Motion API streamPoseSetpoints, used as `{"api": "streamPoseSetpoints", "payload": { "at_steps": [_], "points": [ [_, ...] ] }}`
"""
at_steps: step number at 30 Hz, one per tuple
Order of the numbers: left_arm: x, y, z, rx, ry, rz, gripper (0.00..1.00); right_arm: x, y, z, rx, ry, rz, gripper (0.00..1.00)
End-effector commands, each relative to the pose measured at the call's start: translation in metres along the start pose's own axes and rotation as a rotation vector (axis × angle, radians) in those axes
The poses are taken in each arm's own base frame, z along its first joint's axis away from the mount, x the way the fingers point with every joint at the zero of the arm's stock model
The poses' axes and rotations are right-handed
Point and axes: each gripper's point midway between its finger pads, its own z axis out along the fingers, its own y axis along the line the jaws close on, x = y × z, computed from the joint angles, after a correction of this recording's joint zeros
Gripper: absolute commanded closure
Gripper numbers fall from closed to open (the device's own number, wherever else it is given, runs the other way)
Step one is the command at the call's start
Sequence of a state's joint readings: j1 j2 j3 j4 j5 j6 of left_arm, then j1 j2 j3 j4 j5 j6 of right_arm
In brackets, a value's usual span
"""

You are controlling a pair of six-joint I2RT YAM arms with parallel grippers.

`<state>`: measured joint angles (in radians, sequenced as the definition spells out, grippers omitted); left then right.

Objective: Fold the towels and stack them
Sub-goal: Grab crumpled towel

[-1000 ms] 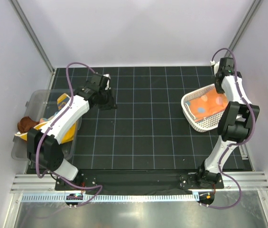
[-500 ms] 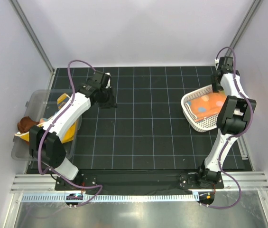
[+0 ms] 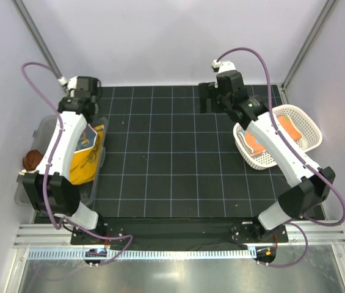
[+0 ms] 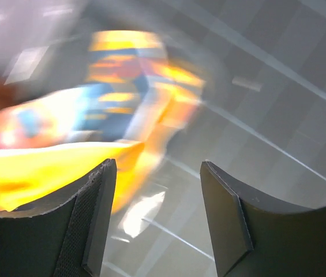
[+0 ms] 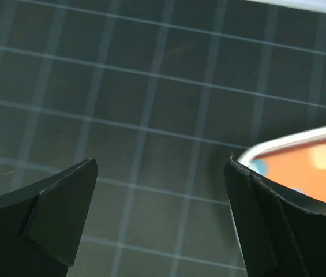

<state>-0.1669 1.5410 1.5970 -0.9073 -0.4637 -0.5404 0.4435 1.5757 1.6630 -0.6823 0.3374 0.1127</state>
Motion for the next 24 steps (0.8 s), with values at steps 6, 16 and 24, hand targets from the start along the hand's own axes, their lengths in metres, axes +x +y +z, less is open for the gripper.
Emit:
{"api": "streamPoseSetpoints", "payload": {
  "at_steps": [6,16,24],
  "points": [
    [0.074,0.156,0.061,-0.536,0.201,-0.058,0.30,0.035,0.075,-0.017,-0.319,0.088,0.170,0.00],
    [0.115,0.163,0.121,-0.502,0.497,0.025,0.75,0.047,0.063,-0.018,-0.288,0.089,0.084,0.00],
    [0.006,0.102,0.036,-0.265,0.195,-0.026,1.00,0.031,0.059,-0.038,-0.299,0.047,0.100,0.00]
  ]
}}
